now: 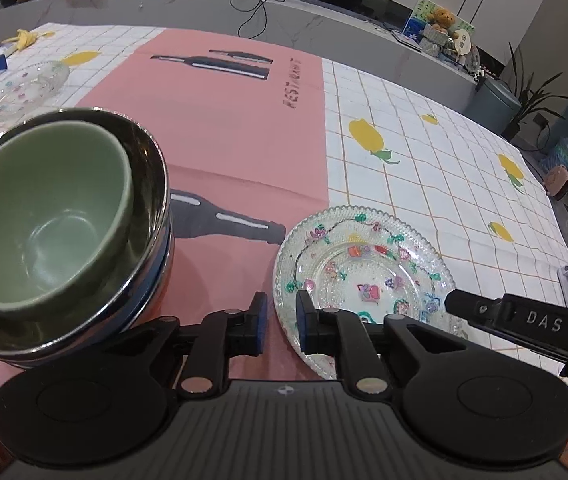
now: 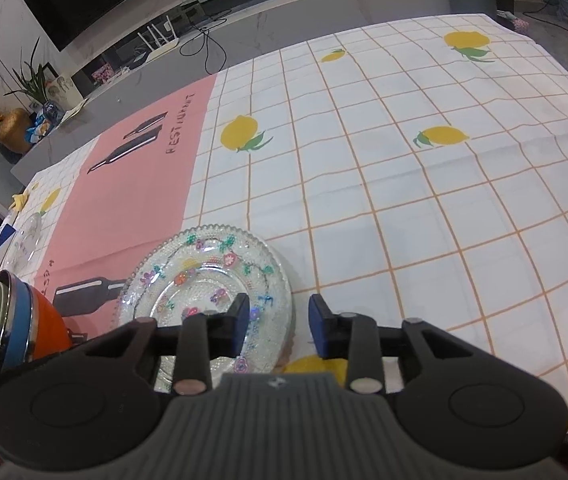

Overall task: Organize plates and bowls
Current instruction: 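Open the left gripper to release the glass plate, then lift the left gripper away from the stacked plates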

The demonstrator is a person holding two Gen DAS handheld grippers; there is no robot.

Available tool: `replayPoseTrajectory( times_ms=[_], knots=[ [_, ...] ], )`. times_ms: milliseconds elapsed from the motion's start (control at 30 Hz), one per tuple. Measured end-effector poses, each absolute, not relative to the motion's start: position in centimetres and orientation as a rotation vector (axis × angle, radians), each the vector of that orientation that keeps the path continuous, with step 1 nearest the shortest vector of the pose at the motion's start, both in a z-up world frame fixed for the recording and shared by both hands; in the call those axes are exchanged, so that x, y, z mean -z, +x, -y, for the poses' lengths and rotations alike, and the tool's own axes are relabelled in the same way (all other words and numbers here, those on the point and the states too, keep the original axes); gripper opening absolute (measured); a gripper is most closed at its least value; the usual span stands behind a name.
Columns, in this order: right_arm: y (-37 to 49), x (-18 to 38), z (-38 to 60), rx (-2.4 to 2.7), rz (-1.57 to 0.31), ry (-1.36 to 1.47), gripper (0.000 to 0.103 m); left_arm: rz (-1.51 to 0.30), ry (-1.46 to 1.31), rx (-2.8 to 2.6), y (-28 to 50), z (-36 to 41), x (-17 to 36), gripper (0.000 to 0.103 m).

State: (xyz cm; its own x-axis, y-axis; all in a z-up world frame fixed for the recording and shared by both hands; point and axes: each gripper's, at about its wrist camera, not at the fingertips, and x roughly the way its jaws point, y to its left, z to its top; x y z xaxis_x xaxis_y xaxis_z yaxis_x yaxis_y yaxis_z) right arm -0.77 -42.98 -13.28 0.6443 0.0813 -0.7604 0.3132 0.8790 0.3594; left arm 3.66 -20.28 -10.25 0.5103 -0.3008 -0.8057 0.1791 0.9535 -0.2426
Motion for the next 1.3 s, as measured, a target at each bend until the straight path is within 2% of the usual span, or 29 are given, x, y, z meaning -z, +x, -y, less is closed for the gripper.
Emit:
replayPoseTrajectory(
  times_ms=[133,167,200,267,433,633,767,900,967,1300],
  knots=[
    [-0.6,13.4,43.0,0.151,-0.865,0.496,0.032,-0.998,-0.137,0.291,3.7,20.3,10.5,0.017],
    [-0.6,13.4,43.0,0.149,-0.862,0.5,0.025,-1.001,-0.13,0.297,3.7,20.4,10.5,0.017],
    [-0.6,13.5,42.9,0.149,-0.861,0.501,0.022,-1.003,-0.13,0.302,3.7,20.4,10.6,0.014],
    [-0.5,13.7,42.8,0.15,-0.864,0.504,0.01,-1.001,-0.122,0.308,3.7,20.5,10.6,0.008],
    [-0.4,14.0,42.5,0.157,-0.872,0.496,0.008,-0.996,-0.104,0.312,3.6,20.6,10.5,0.008],
    [-0.6,13.1,41.8,0.167,-0.857,0.45,0.013,-0.934,-0.065,0.329,3.0,21.0,9.1,0.01],
    [-0.7,11.8,40.8,0.166,-0.836,0.4,0.023,-0.913,-0.045,0.377,2.7,21.2,7.4,0.011],
    [-0.7,10.3,39.7,0.132,-0.822,0.364,0.031,-0.87,-0.018,0.422,2.4,20.8,5.1,0.018],
    [-0.5,9.4,39.0,0.105,-0.813,0.354,0.038,-0.838,-0.011,0.443,2.4,20.3,3.9,0.021],
    [1.8,5.8,34.0,-0.002,-0.761,0.294,0.055,-0.732,-0.053,0.445,4.5,14.9,-0.1,0.027]
  ],
)
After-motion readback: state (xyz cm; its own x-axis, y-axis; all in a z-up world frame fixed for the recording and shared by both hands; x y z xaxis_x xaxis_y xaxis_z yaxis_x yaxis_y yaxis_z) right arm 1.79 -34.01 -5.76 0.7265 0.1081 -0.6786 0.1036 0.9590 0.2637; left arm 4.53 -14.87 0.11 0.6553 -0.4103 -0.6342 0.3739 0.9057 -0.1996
